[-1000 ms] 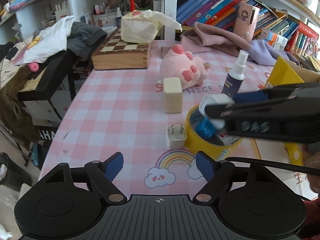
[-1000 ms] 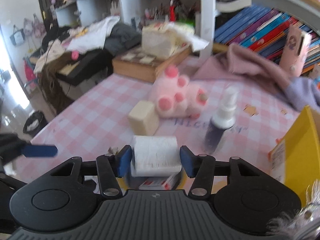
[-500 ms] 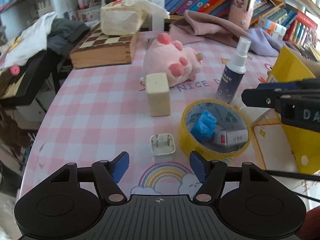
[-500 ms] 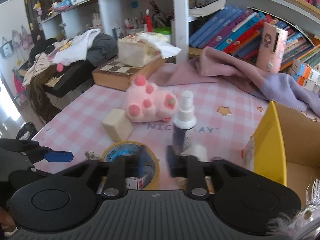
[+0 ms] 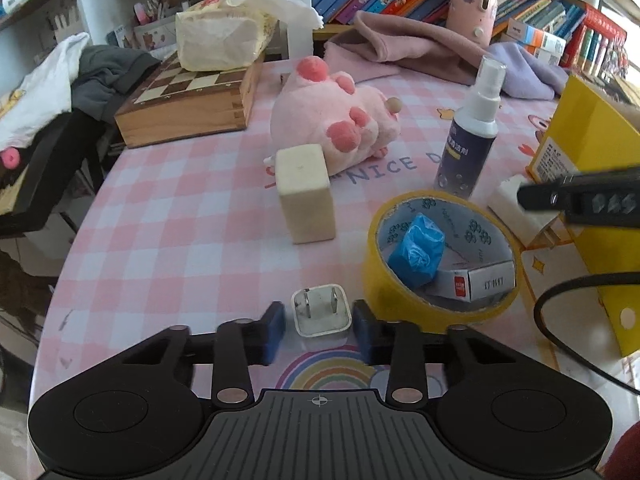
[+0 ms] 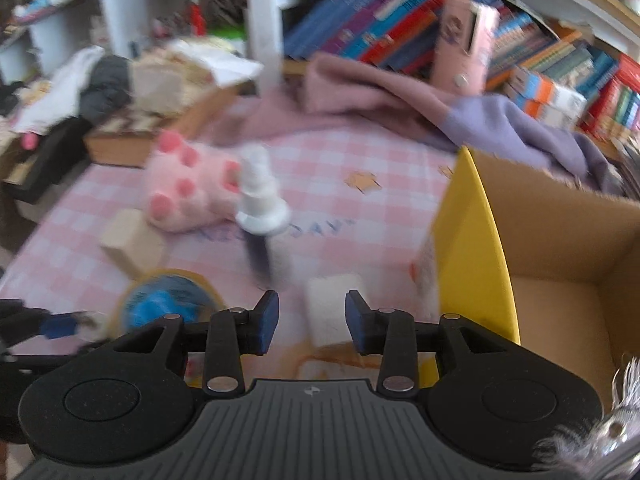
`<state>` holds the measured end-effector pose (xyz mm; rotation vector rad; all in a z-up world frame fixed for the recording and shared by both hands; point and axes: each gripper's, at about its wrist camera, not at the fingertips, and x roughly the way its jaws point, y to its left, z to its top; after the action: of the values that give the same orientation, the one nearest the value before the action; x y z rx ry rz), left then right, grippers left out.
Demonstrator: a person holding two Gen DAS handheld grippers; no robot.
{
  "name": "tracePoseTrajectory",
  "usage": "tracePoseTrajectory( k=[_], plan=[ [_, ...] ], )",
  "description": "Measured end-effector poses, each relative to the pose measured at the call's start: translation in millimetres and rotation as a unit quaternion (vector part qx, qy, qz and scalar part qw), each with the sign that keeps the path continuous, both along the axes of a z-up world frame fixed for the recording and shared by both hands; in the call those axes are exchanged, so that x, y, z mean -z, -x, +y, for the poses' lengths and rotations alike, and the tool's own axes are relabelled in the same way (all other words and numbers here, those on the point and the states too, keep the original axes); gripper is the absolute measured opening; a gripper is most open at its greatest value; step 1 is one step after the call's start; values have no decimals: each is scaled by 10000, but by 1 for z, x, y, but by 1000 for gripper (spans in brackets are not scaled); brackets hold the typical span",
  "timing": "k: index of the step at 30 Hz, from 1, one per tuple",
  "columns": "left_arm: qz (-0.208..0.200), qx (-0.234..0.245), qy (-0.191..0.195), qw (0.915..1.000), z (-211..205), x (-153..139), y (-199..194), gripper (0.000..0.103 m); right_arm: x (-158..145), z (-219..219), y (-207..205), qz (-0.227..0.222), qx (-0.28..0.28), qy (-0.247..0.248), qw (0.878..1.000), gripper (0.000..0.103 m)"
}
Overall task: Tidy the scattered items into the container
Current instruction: 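Grasp the large white charger with the right tool while the left tool grasps the small white plug, then carry both held chargers up and over to the yellow cardboard box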
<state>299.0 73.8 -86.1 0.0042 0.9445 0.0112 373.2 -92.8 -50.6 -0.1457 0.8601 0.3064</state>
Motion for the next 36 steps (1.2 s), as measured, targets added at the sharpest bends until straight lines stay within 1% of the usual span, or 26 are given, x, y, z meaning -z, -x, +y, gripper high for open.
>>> tracePoseTrajectory(
  k=[1, 3, 5, 8, 12, 13, 16, 19, 20, 24, 25, 26, 29, 33, 36],
  plan=[
    [-7, 15, 28, 10000, 0, 0, 0, 27, 4, 2, -2, 43, 27, 96, 9999, 37],
    [-12, 26, 86, 10000, 3, 0, 0, 27, 11, 6, -6, 123, 59, 308, 9994, 39],
    [0, -6, 115, 9999, 5, -1, 1, 27, 15, 10, -8, 85, 58, 490, 9987, 46],
    [12, -53, 151, 9999, 10, -2, 3, 27, 21, 15, -13, 49, 69, 693, 9976, 49],
    [-16, -55, 134, 9999, 12, -3, 5, 27, 30, 18, -21, 147, 63, 843, 9963, 50],
    [-24, -46, 137, 9999, 12, -4, 6, 27, 31, 17, -23, 205, 74, 784, 9967, 50],
    [-44, -42, 154, 9999, 12, -5, 7, 27, 33, 10, -27, 423, 124, 505, 9978, 42],
    [-81, -45, 190, 9998, 11, -7, 9, 27, 32, 7, -26, 678, 123, 185, 9974, 41],
    [-93, -43, 196, 9998, 11, -7, 10, 27, 32, 7, -25, 724, 112, 104, 9973, 42],
    [-65, -30, 193, 9998, 10, -6, 14, 27, 32, 9, -25, 663, 102, 75, 9977, 45],
    [-71, -40, 195, 9998, 10, -7, 15, 27, 33, 10, -26, 636, 90, 69, 9979, 44],
    [-86, -60, 198, 9997, 10, -7, 16, 27, 33, 10, -27, 607, 66, 73, 9981, 41],
    [-168, -133, 202, 9996, 11, -12, 20, 27, 31, 8, -26, 630, 23, -61, 9980, 41],
    [-271, -201, 202, 9992, 11, -18, 26, 27, 13, 5, -13, 255, -49, -210, 9994, 41],
    [-402, -194, 199, 9988, 9, -28, 33, 27, -3, 3, -4, 81, -183, -348, 9992, 41]
  ],
)
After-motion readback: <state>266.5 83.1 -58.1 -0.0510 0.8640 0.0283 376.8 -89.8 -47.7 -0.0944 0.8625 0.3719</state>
